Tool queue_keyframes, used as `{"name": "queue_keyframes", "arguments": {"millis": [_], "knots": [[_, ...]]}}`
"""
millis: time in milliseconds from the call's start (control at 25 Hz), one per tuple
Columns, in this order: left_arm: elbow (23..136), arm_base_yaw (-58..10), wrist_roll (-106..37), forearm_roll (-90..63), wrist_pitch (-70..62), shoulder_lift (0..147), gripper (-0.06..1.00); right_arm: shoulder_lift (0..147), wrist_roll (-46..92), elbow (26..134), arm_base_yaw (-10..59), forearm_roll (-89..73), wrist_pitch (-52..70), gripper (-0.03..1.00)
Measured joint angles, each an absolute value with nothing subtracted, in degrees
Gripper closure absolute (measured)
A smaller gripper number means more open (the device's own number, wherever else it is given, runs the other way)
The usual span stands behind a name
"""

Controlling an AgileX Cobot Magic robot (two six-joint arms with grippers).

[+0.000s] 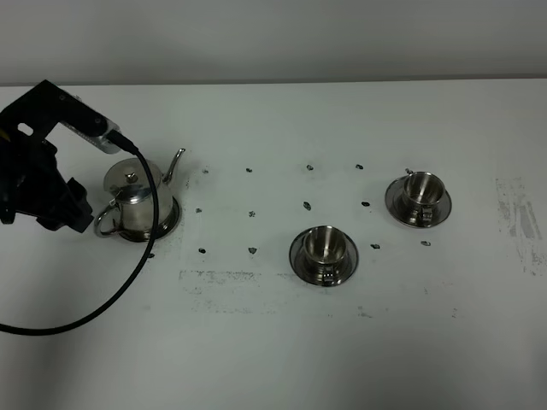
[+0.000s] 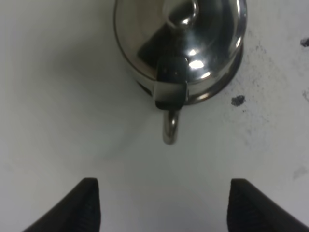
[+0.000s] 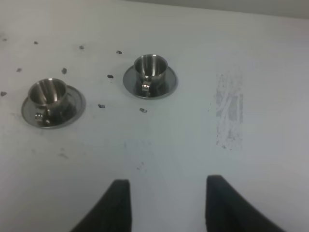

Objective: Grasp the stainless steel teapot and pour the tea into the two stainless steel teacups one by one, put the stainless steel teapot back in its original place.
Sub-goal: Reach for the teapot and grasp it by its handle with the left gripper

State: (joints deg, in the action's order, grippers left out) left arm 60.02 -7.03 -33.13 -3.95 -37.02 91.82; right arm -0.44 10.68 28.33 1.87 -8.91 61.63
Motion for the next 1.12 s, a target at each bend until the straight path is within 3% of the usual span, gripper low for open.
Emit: {"name": "queue_keyframes", "arguments": {"millis": [400, 1120], "knots": [[68.34, -7.97, -31.69, -3.96, -40.56, 101.3, 0.44, -0.44, 10.68, 28.33, 1.87, -8.91, 61.63, 0.59], [69.14, -9.9, -32.38, -4.02, -36.66, 107.16, 0.44, -0.44, 10.68, 28.33, 1.87, -8.91, 61.63, 0.59]]}}
